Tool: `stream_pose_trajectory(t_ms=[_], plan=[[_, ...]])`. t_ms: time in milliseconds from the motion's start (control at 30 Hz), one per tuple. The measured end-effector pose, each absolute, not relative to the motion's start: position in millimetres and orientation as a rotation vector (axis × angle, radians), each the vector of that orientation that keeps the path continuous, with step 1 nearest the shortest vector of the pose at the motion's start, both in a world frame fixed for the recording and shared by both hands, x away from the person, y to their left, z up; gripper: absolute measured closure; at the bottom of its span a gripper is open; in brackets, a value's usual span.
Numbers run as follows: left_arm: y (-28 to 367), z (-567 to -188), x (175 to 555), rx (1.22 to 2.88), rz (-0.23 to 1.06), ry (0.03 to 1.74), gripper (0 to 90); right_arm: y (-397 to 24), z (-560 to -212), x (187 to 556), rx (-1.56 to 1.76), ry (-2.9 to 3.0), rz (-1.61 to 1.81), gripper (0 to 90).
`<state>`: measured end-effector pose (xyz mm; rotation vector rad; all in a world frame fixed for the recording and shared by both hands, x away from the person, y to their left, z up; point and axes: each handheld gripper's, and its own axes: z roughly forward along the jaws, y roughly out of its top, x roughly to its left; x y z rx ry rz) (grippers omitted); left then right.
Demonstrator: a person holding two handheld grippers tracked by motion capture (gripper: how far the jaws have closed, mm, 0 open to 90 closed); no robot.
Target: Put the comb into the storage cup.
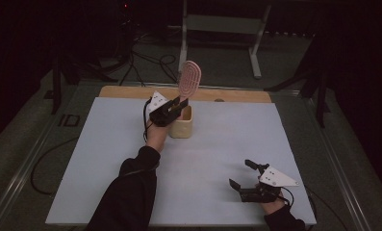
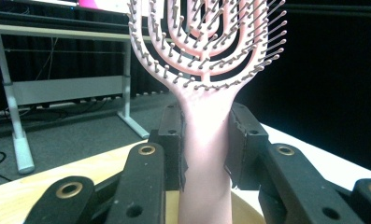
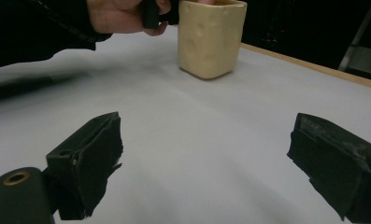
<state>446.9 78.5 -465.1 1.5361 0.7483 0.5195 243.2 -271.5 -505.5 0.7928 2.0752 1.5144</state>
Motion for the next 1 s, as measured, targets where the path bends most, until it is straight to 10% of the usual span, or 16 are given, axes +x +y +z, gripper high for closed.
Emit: stream_pose_trajectory(t_ms=[367, 433, 600, 1000], plan=[[77.6, -475.1, 439.5, 1.595, 0.574, 0.747, 68.6, -270.7, -505.6, 243.3, 0.79, 2.076, 1.512, 9.3], [75.6, -474.3, 442.0, 1.63, 0.541, 0.801, 33.7, -271.1, -505.6, 243.5, 0.792, 2.077, 1.511, 9.3], [77.7, -473.7, 446.2, 1.71, 0.458, 0.795, 1.4, -271.3, -505.5, 243.4, 0.789, 2.076, 1.513, 9.3], [80.7, -465.6, 444.5, 1.738, 0.453, 0.804, 0.0, -271.0, -505.1, 243.4, 0.791, 2.074, 1.518, 9.4]])
